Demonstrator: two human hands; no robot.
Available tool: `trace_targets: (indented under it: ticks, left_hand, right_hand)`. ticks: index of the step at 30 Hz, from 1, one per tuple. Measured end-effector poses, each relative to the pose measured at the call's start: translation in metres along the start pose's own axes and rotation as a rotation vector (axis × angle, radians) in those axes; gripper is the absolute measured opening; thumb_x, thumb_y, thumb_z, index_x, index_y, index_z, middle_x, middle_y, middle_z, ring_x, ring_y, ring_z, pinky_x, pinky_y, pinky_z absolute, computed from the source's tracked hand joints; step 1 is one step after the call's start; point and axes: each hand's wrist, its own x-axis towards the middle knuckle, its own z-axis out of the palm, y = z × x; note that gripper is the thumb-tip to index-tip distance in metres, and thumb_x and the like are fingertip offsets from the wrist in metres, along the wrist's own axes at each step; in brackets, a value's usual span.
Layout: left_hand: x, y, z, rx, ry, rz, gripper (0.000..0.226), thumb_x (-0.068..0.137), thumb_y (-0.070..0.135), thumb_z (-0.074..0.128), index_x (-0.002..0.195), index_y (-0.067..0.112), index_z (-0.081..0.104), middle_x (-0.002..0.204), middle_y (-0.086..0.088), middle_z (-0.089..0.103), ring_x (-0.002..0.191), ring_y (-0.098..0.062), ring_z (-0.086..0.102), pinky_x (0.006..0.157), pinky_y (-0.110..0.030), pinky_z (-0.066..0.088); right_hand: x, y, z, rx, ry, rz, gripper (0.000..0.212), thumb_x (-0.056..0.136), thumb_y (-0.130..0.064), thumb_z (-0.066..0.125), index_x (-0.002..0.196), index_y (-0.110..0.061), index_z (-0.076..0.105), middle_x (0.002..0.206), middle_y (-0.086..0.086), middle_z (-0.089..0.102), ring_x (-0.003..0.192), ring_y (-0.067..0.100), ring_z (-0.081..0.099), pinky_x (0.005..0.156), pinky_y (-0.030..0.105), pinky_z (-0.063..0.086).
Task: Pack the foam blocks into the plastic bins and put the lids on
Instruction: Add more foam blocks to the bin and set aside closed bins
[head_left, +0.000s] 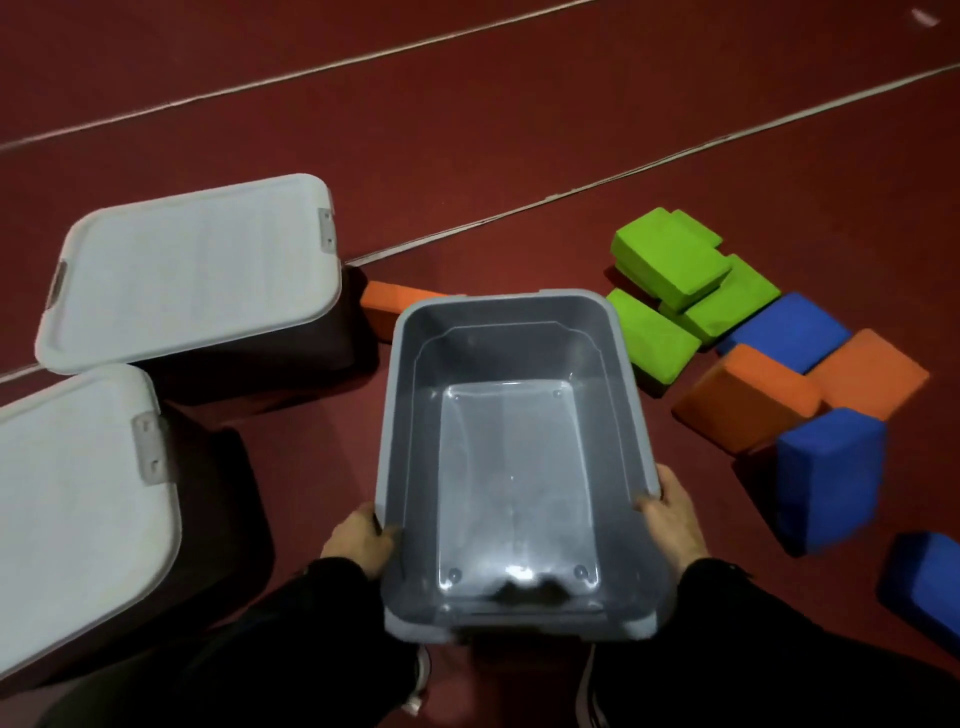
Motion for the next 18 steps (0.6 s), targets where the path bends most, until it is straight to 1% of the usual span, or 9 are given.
trace_targets:
  ticks: [1,2,3,5,6,8,11,15,18]
  left_hand:
    - [0.004,0.006,-0.003,0.047,-0.003,0.0,0.044,0.094,0.037,0.062,0.129,0.01,0.057,0.13,-0.016,0.064,0.117,-0.034,0.062,0.094,-0.034,0.05]
    - [0.008,0.014,-0.006,0.093,0.007,0.005,0.051,0.094,0.043,0.061,0.133,0.01,0.053,0.135,-0.017,0.06,0.12,-0.035,0.06,0.096,-0.036,0.049]
    - [0.01,0.022,-0.01,0.114,0.035,0.017,0.063,0.094,0.05,0.059,0.14,0.01,0.045,0.142,-0.018,0.052,0.124,-0.037,0.056,0.1,-0.039,0.047]
    - [0.008,0.038,-0.019,0.055,0.156,0.066,0.08,0.093,0.055,0.056,0.153,0.011,0.027,0.153,-0.022,0.034,0.132,-0.043,0.047,0.107,-0.048,0.042]
    - [0.009,0.048,-0.026,0.015,0.233,0.108,0.08,0.094,0.052,0.056,0.154,0.01,0.024,0.153,-0.024,0.031,0.133,-0.044,0.045,0.107,-0.049,0.041]
    - [0.015,0.071,-0.042,-0.01,0.311,0.194,0.071,0.095,0.043,0.058,0.15,0.007,0.031,0.149,-0.025,0.035,0.13,-0.045,0.047,0.105,-0.049,0.041]
    - [0.03,0.109,-0.068,-0.041,0.339,0.339,0.06,0.095,0.038,0.059,0.144,0.009,0.041,0.142,-0.02,0.043,0.126,-0.04,0.05,0.103,-0.045,0.042]
    - [0.077,0.149,-0.091,-0.016,0.349,0.533,0.053,0.096,0.032,0.059,0.142,0.01,0.046,0.139,-0.017,0.046,0.125,-0.034,0.051,0.102,-0.042,0.043]
    - [0.115,0.162,-0.106,0.089,0.333,0.57,0.051,0.094,0.034,0.057,0.139,0.011,0.048,0.136,-0.016,0.049,0.124,-0.034,0.052,0.1,-0.045,0.047]
  right_hand:
    - [0.006,-0.001,0.0,-0.04,-0.003,0.011,0.044,0.091,-0.004,0.055,0.127,-0.029,0.055,0.12,0.006,0.069,0.098,0.022,0.065,0.087,0.037,0.052]
    - [0.011,-0.002,0.0,-0.096,-0.009,0.022,0.049,0.092,-0.008,0.056,0.136,-0.03,0.051,0.125,0.007,0.068,0.104,0.028,0.066,0.093,0.041,0.053]
    - [0.015,-0.004,0.0,-0.163,-0.013,0.032,0.06,0.092,-0.012,0.058,0.147,-0.031,0.042,0.132,0.008,0.064,0.113,0.032,0.064,0.099,0.042,0.051]
    - [0.017,-0.014,0.003,-0.27,0.039,-0.01,0.081,0.091,-0.016,0.063,0.161,-0.025,0.024,0.152,0.012,0.049,0.133,0.035,0.053,0.11,0.045,0.043]
    - [0.015,-0.023,0.005,-0.319,0.089,-0.079,0.086,0.089,-0.017,0.066,0.162,-0.021,0.021,0.157,0.014,0.042,0.139,0.036,0.046,0.114,0.045,0.04]
    - [0.01,-0.045,0.015,-0.406,0.15,-0.262,0.085,0.086,-0.017,0.067,0.16,-0.015,0.025,0.158,0.016,0.039,0.142,0.036,0.041,0.115,0.046,0.038]
    - [0.004,-0.084,0.04,-0.415,0.051,-0.453,0.081,0.089,-0.018,0.064,0.16,-0.018,0.026,0.163,0.009,0.034,0.149,0.028,0.033,0.12,0.043,0.032]
    - [0.039,-0.141,0.089,-0.415,-0.066,-0.562,0.08,0.091,-0.022,0.062,0.161,-0.028,0.024,0.167,0.006,0.028,0.154,0.022,0.025,0.124,0.043,0.027]
    - [0.065,-0.174,0.117,-0.388,-0.101,-0.521,0.081,0.09,-0.023,0.061,0.162,-0.028,0.025,0.167,0.006,0.029,0.154,0.021,0.025,0.124,0.039,0.026]
